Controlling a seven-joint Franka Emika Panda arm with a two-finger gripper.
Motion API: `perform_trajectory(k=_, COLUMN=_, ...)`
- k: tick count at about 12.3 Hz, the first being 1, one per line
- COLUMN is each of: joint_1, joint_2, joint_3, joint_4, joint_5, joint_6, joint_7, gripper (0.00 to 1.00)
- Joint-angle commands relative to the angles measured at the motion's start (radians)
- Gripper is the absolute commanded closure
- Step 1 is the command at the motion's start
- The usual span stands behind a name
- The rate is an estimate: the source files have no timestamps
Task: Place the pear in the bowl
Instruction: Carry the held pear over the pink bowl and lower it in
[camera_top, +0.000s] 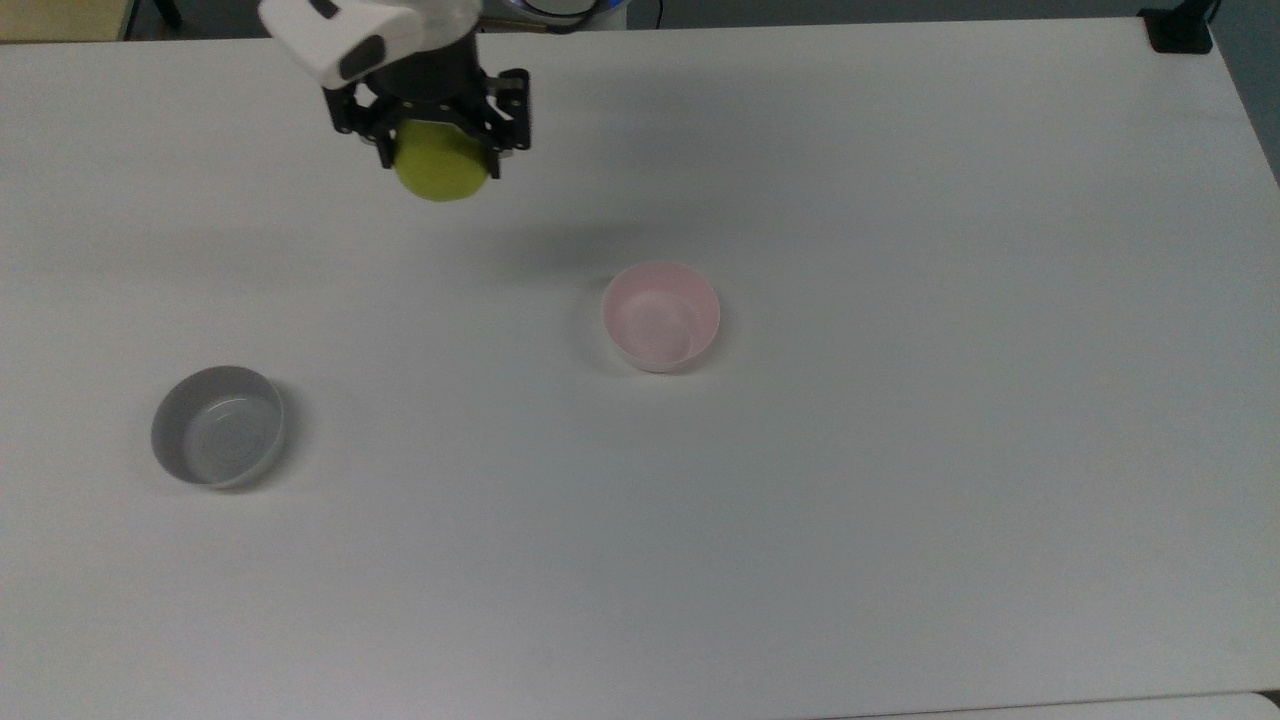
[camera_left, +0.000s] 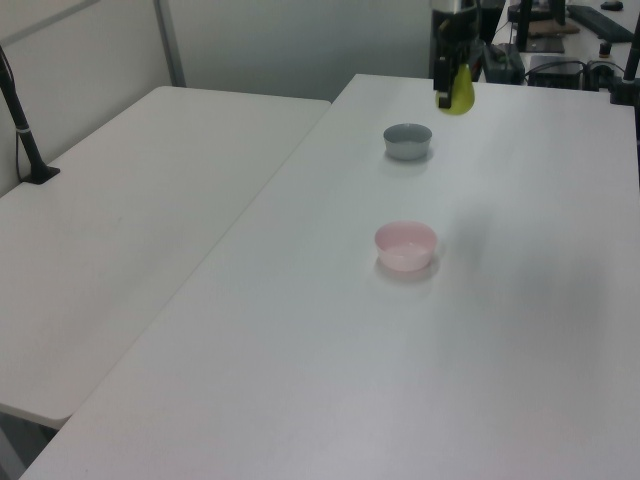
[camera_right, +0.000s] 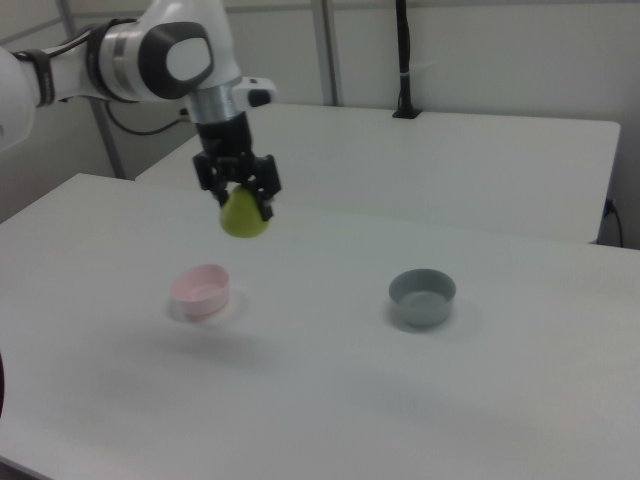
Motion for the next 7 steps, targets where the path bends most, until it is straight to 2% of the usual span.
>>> perform_trajectory(k=1, joint_1=0.119, joint_2=0.019, joint_3=-0.01, joint_4=-0.008, joint_5=0.009, joint_6=-0.01, joint_7=0.03, gripper=0.43)
perform_trajectory(k=5, joint_1=0.242, joint_2=0.073, joint_3=-0.01, joint_4=-0.011, joint_5=0.009, joint_6=0.082, joint_7=0.118, gripper=0.39)
perform_trajectory(k=7, joint_1=0.271, joint_2=0.108, joint_3=-0.01, joint_4=-0.009, joint_5=0.007, joint_6=0.131, joint_7=0.147, gripper=0.38)
